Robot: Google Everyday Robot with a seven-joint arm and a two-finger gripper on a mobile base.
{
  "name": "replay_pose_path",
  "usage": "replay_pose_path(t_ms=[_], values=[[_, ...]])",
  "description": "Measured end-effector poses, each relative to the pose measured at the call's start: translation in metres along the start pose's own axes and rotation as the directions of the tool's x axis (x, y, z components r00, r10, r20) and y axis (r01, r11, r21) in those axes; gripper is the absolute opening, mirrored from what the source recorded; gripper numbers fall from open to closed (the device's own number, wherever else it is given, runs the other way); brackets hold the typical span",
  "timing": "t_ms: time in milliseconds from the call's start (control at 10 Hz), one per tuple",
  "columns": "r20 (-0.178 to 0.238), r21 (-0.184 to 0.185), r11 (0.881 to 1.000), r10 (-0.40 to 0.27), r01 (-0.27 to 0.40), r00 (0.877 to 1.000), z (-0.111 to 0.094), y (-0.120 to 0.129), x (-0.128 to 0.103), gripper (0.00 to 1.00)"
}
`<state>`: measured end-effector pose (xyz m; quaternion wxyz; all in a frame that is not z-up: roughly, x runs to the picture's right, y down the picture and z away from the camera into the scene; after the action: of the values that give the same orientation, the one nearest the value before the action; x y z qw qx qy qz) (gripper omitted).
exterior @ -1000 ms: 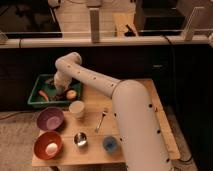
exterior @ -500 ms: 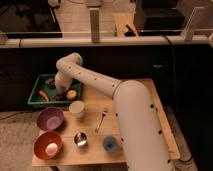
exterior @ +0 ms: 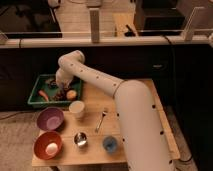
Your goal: Place sponge in tray
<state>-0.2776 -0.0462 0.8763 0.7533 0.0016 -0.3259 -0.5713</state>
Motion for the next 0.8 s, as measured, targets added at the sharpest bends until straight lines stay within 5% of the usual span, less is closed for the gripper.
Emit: replay_pose_path(t_ms=[300, 800], values=[[-0.014, -0.003, 1.0, 0.0, 0.0, 1.0, 0.0, 0.003, 0.011, 0.74], [-0.117, -0.054, 0.995, 0.076, -0.083, 0.99, -0.004, 0.018, 0.033, 0.76]])
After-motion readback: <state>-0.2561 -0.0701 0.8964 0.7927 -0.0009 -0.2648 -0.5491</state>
